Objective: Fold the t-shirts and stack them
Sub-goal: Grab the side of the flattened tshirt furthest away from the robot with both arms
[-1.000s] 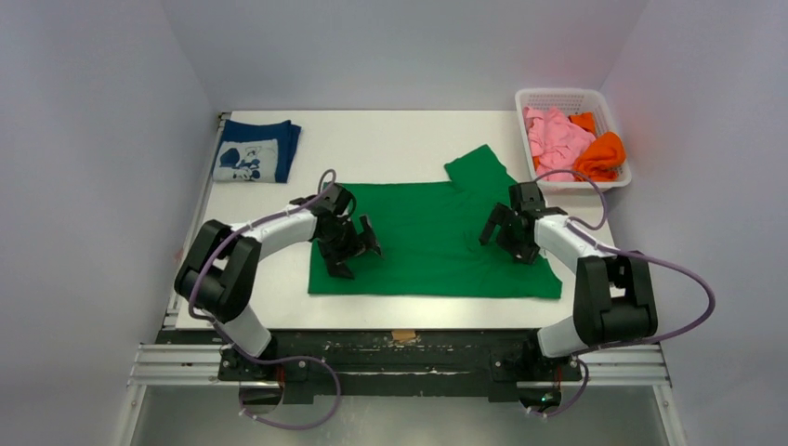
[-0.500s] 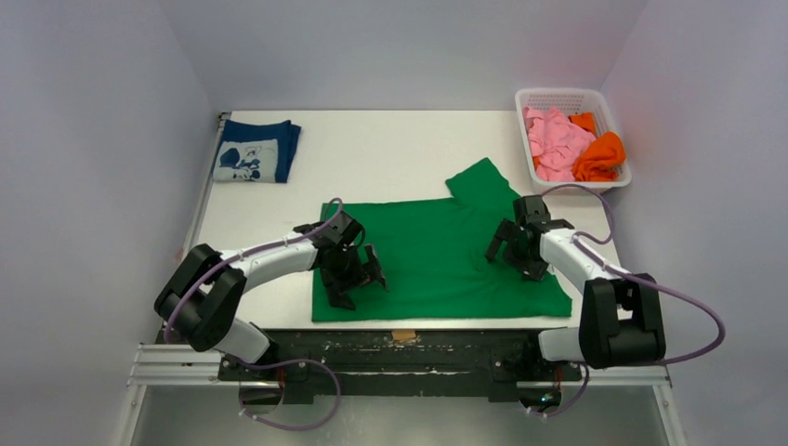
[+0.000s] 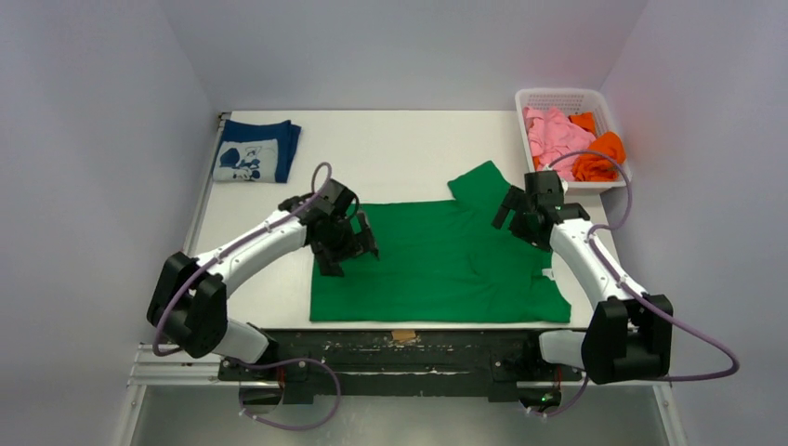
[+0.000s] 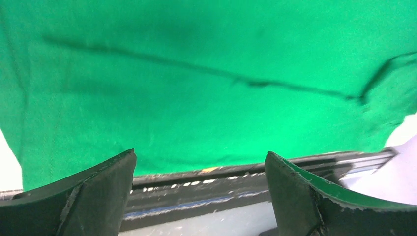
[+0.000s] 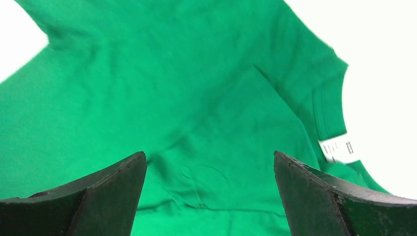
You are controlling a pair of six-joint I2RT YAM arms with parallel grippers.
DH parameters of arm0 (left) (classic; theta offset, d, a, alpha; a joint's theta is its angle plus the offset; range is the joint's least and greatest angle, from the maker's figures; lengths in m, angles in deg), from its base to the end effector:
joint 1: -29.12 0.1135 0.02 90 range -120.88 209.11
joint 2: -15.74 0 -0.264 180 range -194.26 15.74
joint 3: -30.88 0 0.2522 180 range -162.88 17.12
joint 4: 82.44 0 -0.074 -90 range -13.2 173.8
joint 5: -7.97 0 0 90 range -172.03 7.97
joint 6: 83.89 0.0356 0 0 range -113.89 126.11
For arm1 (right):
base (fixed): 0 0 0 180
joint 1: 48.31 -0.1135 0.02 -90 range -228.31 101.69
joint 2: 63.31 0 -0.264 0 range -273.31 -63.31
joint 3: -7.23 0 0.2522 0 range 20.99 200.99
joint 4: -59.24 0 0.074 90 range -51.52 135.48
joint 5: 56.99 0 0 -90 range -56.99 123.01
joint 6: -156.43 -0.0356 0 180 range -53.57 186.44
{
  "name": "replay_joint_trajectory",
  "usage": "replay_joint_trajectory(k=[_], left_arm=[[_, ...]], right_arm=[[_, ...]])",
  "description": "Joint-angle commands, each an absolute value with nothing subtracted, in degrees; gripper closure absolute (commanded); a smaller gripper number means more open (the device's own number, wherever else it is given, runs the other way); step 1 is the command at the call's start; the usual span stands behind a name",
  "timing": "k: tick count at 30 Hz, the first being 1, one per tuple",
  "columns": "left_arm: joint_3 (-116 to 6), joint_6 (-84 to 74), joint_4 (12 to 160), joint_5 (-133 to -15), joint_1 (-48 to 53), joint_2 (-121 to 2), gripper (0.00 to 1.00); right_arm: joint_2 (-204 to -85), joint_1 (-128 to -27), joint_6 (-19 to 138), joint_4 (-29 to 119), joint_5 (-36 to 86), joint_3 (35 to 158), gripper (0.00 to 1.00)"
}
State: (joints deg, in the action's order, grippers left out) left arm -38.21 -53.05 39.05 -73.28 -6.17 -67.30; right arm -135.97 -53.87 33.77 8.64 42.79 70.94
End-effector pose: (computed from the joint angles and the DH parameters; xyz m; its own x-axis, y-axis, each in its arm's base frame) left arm 0.2137 -0.1579 0.2106 -0.9214 -0.3875 -0.0300 -0.3563 0.8730 -0.3331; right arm 0.2452 0.0178 0.2322 -0.7276 0.4635 -0.5057 0.4548 0.8778 0.1502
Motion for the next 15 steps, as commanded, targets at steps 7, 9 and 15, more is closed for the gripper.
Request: replay_joint_trajectory(k=[7, 9, 15], left_arm=[[-62.08, -39.15, 41.87, -83.30, 12.62, -81.56, 0.00], [-66.86, -37.90, 43.10, -84.25, 15.26, -86.67, 0.00], [-76.69, -36.79, 45.94, -81.55, 20.76, -99.64, 0.00]], right_arm=[[-139.29, -53.76, 38.26, 16.05, 36.96, 78.06, 0.01], [-140.04, -53.83, 38.64, 15.96, 37.57, 78.75, 0.01], [-141.19, -53.78, 39.51, 16.38, 37.41, 79.17, 0.02]])
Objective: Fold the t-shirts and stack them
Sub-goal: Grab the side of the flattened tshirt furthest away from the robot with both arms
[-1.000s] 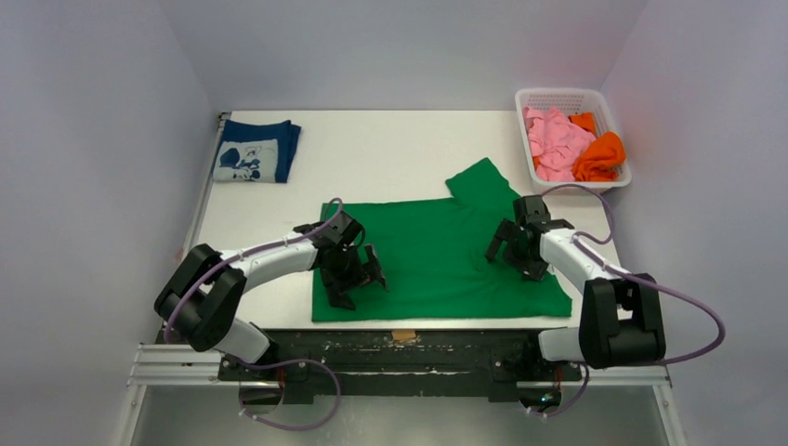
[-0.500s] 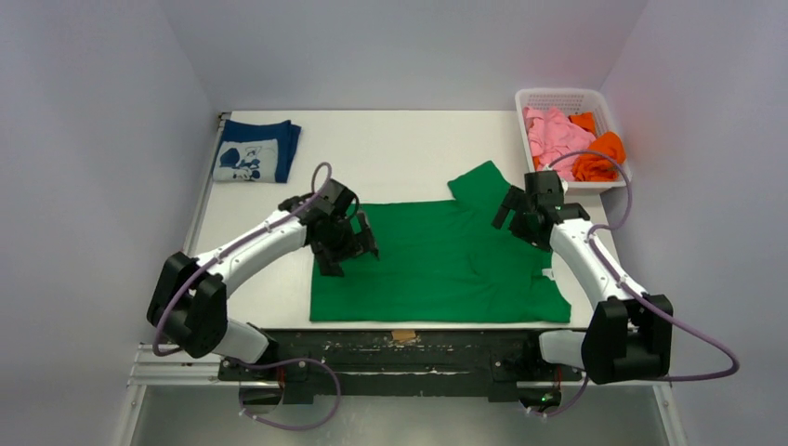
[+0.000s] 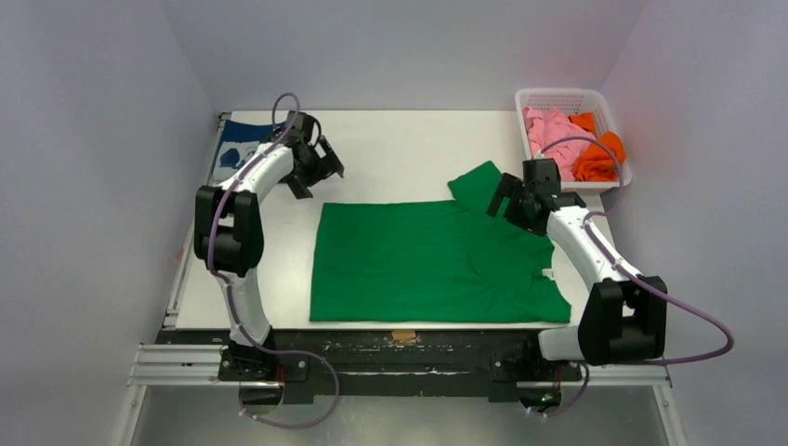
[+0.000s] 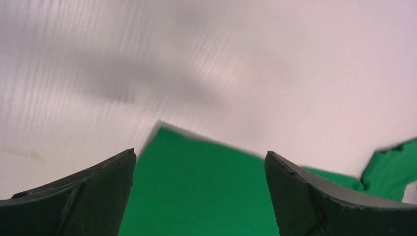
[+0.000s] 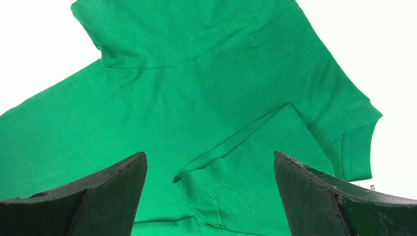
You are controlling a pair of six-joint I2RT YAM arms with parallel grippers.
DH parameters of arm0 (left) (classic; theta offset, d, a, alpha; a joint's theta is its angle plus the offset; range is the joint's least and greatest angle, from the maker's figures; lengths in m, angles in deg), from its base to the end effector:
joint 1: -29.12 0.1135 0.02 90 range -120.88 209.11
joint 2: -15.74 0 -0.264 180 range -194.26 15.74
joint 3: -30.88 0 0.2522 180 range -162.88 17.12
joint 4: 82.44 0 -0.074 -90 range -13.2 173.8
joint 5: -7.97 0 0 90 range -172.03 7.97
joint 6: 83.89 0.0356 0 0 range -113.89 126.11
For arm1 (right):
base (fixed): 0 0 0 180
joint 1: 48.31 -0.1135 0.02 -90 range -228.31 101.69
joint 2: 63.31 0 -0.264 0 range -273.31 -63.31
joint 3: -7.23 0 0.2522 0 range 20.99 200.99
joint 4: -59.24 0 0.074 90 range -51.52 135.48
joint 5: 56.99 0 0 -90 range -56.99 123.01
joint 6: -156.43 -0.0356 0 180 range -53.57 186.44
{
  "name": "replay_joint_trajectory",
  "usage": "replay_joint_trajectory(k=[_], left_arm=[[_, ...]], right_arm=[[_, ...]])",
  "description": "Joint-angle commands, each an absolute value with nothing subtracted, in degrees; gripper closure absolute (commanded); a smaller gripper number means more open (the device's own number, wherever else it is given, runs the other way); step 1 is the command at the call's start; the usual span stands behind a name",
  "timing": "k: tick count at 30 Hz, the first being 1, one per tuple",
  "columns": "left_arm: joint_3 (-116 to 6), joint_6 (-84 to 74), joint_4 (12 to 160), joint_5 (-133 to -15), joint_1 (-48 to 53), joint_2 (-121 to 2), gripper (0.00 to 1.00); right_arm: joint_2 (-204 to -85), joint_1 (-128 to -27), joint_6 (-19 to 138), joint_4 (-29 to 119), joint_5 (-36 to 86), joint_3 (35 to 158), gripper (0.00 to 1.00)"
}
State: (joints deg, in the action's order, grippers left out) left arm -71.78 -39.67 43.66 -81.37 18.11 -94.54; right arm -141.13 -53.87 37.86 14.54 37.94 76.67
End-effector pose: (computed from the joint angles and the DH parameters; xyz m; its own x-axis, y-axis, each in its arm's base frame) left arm 0.4060 -0.0794 0.2314 -0.7425 -0.5856 -0.3253 -0.4814 0.8041 -0.3488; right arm 0.2785 0.0240 0.2473 -0.7204 0.4086 -0.5604 0.3409 0.9123 0.2269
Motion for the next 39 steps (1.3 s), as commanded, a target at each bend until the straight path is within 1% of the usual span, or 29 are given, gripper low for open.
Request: replay_joint_trajectory(k=[1, 3, 9, 15, 20, 22, 23, 29, 37, 39], left_arm=[[-77.74, -36.82, 45.90, -79.98, 21.16, -101.37, 0.00], [-79.77, -36.12, 45.07, -76.71, 21.46, -104.09, 0.00], [-75.69, -37.16, 48.31, -70.97, 21.38, -105.84, 0.01], [-70.50, -36.96, 47.93, -68.16, 21.29, -104.38, 0.12], [-67.63, -36.11, 46.87, -68.51, 21.05, -103.60, 0.26], [-67.90, -35.79, 45.56, -68.96, 20.74, -103.78, 0.33], [-67.99, -35.41, 45.00, -69.47, 20.58, -103.83, 0.34], [-68.57, -34.68, 41.69, -72.06, 19.43, -104.04, 0.50], [-76.94, -33.96, 30.44, -81.64, 15.54, -106.97, 0.52], [-78.55, -33.64, 29.18, -83.38, 15.00, -107.98, 0.57]], right_arm=[[-141.40, -53.78, 39.54, 16.42, 37.43, 79.25, 0.02], [-142.02, -53.81, 39.71, 16.40, 37.38, 79.51, 0.02], [-142.60, -53.79, 39.98, 16.51, 36.91, 79.54, 0.02], [-142.25, -53.79, 39.97, 16.96, 36.02, 78.93, 0.02], [-142.14, -53.80, 40.00, 17.78, 34.81, 78.21, 0.03], [-142.23, -53.79, 39.98, 17.71, 34.63, 78.25, 0.03], [-142.19, -53.78, 39.98, 17.69, 34.53, 78.21, 0.03], [-141.63, -53.79, 39.98, 17.64, 35.30, 77.94, 0.04], [-141.67, -53.76, 40.07, 17.53, 35.90, 77.86, 0.04], [-141.71, -53.79, 40.07, 17.62, 36.04, 77.85, 0.04]])
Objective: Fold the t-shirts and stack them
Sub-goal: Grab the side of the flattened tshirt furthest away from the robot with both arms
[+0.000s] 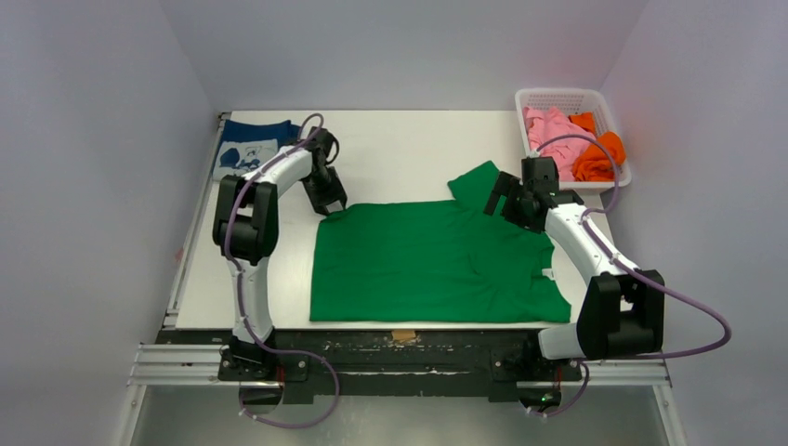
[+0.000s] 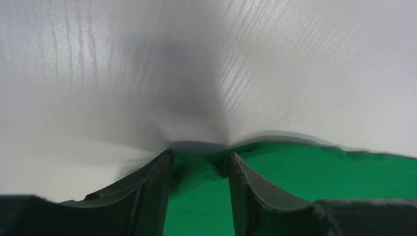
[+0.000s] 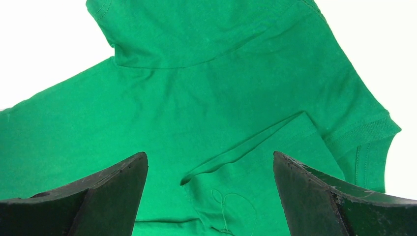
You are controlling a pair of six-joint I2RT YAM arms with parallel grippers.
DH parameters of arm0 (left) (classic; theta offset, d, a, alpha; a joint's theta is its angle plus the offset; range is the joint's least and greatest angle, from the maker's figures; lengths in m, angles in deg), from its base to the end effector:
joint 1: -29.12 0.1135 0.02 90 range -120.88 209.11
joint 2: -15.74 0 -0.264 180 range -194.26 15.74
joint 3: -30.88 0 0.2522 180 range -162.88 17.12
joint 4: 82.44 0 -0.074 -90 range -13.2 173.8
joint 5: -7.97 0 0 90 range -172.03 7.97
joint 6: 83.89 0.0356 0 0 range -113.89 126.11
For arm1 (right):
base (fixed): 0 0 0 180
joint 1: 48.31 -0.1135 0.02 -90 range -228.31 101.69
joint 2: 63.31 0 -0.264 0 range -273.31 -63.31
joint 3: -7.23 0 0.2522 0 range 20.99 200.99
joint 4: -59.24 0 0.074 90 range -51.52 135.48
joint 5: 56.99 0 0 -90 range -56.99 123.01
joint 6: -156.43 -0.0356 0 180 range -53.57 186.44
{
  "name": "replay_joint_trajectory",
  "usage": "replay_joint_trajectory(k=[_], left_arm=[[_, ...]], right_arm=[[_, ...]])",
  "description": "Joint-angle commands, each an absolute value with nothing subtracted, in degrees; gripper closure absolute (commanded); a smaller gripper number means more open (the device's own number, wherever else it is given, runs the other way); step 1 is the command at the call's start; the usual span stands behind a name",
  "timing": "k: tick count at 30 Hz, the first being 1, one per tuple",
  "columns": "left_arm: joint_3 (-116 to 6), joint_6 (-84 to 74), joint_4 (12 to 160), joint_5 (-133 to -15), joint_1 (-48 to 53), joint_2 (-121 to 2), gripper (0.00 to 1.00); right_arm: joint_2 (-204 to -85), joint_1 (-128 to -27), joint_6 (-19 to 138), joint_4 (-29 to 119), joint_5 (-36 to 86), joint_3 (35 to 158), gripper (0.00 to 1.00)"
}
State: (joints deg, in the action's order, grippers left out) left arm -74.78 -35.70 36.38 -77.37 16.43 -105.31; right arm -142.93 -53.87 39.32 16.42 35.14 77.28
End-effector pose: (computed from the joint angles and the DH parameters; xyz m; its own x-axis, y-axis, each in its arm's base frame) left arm 0.4137 -0.0961 0.1663 -0.8655 -0.4862 -0.1204 -0.4557 0.8641 -0.2137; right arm 0.2868 0.0266 0.2444 -0.7357 0.3859 -0.5567 0.2932 0.9223 0.2519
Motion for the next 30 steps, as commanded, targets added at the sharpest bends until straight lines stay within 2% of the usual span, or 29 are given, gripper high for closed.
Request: replay_joint_trajectory(k=[1, 3, 7, 8, 18, 25, 30], left_arm=[[-79.07, -33.55, 28.85, -83.17, 14.97, -108.49, 0.60], [-79.46, -33.62, 28.44, -82.98, 15.01, -109.34, 0.68], [-79.29, -33.77, 28.66, -82.53, 14.96, -109.32, 0.98], [-79.36, -33.79, 28.63, -82.76, 14.96, -108.90, 1.00], [-80.09, -33.23, 28.44, -84.05, 14.92, -104.45, 1.00], [-79.37, -32.92, 29.16, -83.04, 15.00, -102.29, 1.00], [-78.67, -33.33, 29.39, -83.47, 15.01, -100.65, 1.00]], right_arm=[[-141.79, -53.84, 40.07, 17.62, 36.07, 77.85, 0.04], [-141.88, -53.77, 40.15, 17.54, 36.21, 77.85, 0.04], [-142.19, -53.83, 40.24, 17.44, 36.89, 78.01, 0.04], [-142.42, -53.81, 40.28, 17.46, 37.11, 78.14, 0.04], [-150.23, -53.82, 40.67, 17.94, 40.42, 86.24, 0.06], [-168.00, -54.38, 40.96, 16.85, 43.00, 104.14, 0.10], [-183.18, -55.59, 41.92, 13.25, 48.07, 121.77, 0.13]])
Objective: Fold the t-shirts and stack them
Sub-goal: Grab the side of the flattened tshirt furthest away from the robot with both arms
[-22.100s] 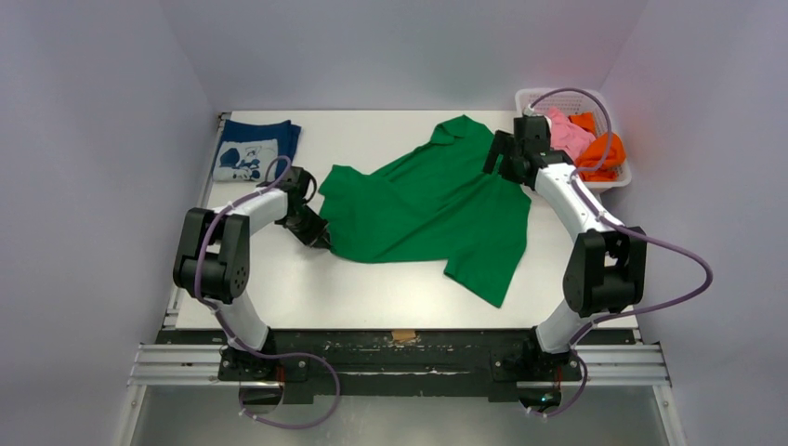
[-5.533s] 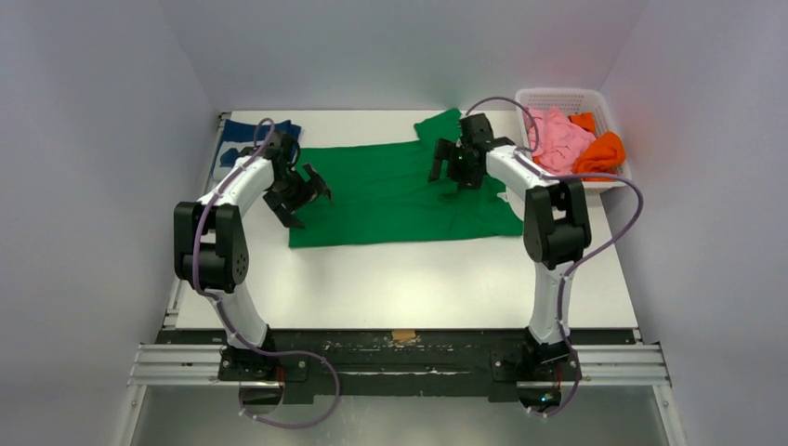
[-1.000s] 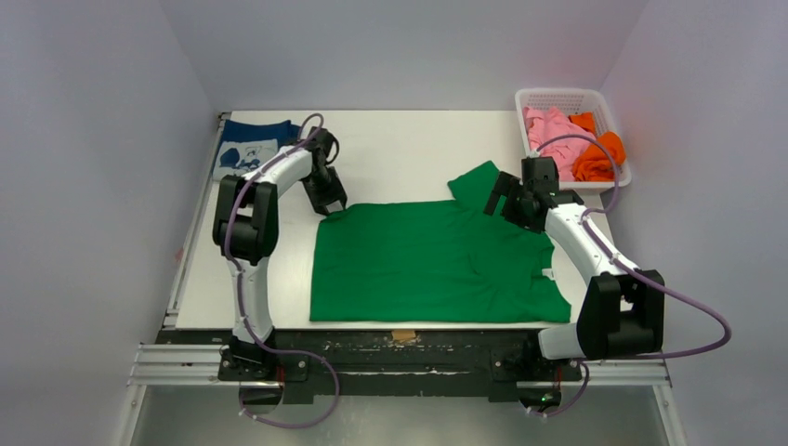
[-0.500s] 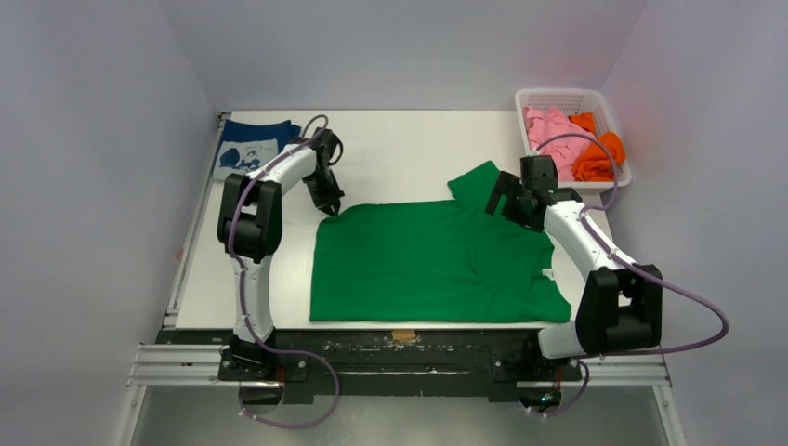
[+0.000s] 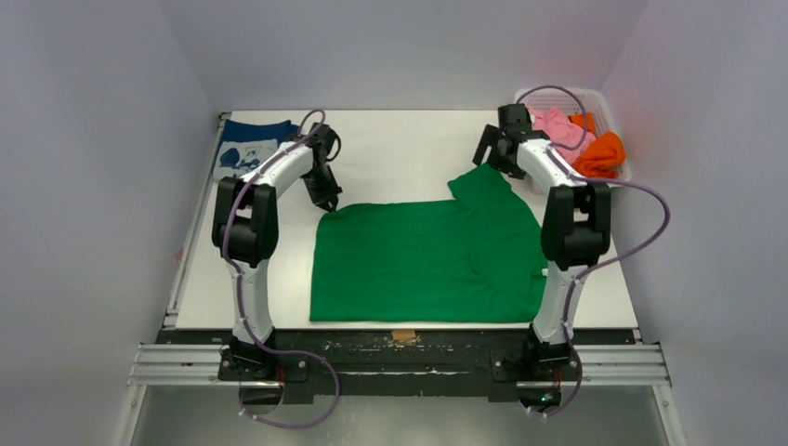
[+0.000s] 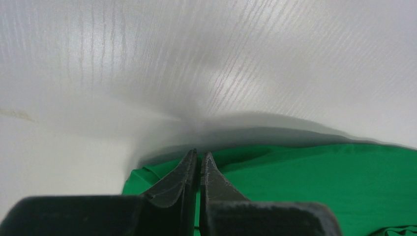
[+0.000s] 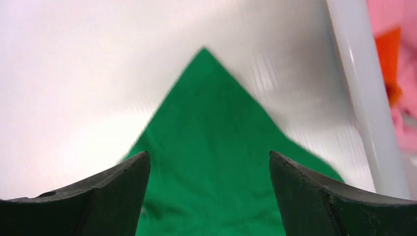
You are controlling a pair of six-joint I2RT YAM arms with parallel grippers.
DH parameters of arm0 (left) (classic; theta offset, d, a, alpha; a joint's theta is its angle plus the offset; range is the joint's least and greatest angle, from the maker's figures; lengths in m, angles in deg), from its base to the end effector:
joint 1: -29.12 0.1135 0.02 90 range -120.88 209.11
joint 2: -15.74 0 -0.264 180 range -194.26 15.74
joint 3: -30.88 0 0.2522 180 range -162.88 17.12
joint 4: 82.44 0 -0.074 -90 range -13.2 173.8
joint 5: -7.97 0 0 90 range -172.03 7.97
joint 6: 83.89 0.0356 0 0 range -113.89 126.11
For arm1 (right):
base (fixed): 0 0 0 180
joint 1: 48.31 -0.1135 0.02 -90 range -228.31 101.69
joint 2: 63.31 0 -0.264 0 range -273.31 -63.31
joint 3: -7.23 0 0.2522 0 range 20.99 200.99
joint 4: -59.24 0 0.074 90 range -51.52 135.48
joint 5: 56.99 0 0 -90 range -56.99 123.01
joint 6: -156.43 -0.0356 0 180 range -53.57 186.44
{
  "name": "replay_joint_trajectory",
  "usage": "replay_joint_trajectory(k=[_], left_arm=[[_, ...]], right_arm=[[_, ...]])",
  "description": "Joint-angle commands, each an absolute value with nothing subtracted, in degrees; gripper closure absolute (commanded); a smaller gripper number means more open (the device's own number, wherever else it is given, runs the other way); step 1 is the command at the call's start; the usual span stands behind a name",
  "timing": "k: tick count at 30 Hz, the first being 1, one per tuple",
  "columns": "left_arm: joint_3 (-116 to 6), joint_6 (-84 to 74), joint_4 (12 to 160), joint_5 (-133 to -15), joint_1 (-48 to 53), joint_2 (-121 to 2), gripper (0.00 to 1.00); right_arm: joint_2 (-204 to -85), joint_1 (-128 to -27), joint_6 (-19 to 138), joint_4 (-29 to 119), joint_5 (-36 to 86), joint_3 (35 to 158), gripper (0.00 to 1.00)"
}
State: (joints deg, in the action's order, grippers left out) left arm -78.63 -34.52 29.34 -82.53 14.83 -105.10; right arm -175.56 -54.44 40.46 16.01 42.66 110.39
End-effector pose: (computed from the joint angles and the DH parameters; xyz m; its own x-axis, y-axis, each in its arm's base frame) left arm 0.4095 -0.1040 0.1828 -0.8830 -0.4470 -0.1432 -0.4344 0.8938 -0.1116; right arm 0.4338 0.0406 0.2317 -0.7089 0.3580 -0.6076 0.3415 0.9281 0.1484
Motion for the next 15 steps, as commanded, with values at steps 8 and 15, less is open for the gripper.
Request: replay_joint_trajectory(k=[8, 15], left_arm=[[-81.94, -32.87, 27.14, -83.52, 14.96, -101.41, 1.00], [-81.47, -33.03, 26.96, -83.44, 14.96, -100.93, 1.00]], right_arm=[[-201.09, -57.01, 44.24, 6.90, 52.82, 144.53, 0.23], [-202.43, -57.57, 45.03, 7.09, 55.19, 140.61, 0.36]])
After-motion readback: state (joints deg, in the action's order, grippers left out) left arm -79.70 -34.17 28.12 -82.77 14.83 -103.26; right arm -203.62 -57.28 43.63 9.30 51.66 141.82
